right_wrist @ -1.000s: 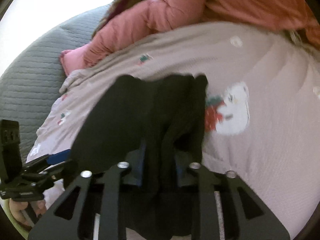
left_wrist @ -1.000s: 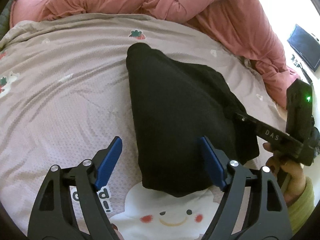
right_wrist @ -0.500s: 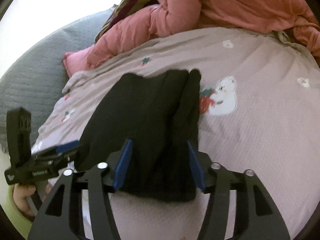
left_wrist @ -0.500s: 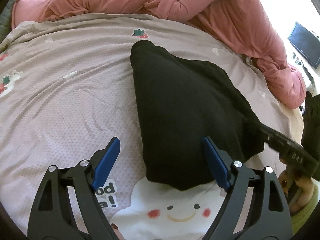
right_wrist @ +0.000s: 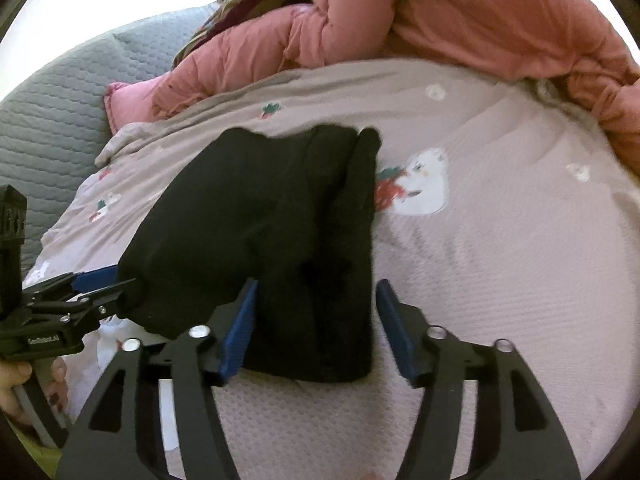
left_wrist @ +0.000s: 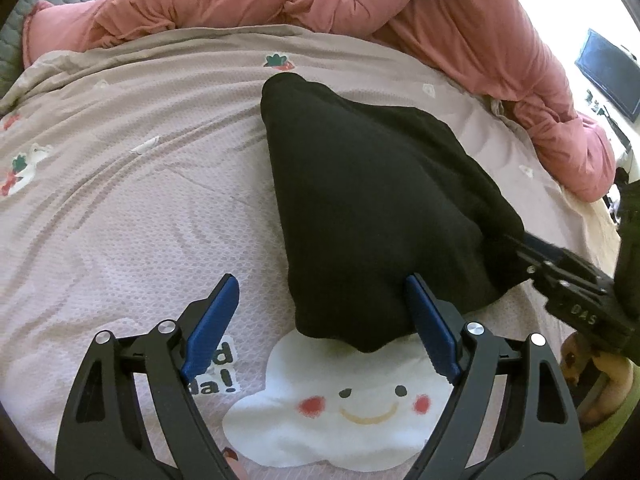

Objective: Fold small clothes

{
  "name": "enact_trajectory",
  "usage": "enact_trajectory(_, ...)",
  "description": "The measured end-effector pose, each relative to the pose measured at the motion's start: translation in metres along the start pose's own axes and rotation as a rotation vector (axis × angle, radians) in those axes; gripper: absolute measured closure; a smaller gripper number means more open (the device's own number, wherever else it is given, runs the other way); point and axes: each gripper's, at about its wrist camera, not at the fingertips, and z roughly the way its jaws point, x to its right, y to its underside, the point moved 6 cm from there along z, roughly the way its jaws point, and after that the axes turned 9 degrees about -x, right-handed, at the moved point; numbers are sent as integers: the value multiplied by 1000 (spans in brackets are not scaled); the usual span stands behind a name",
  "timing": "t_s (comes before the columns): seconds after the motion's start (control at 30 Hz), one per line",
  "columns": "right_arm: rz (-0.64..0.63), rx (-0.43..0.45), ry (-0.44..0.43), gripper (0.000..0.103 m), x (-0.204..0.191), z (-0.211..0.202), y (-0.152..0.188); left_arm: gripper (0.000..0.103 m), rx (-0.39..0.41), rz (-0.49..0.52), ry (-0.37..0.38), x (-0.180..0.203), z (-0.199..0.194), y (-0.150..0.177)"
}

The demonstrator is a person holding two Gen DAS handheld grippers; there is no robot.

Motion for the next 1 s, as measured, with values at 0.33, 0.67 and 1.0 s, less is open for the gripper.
enact_trajectory(0.33, 18, 113, 22, 7, 0, -42, -1, 14, 29, -10, -17, -2, -16, 3)
enact_trajectory(0.67, -15, 190, 61, 5, -12, -77, 4, 10, 92, -13, -57, -11, -49, 14)
enact_trajectory(1.0, -107, 245, 106, 5, -42, -101, 25, 10, 164, 6, -100, -14, -83, 38)
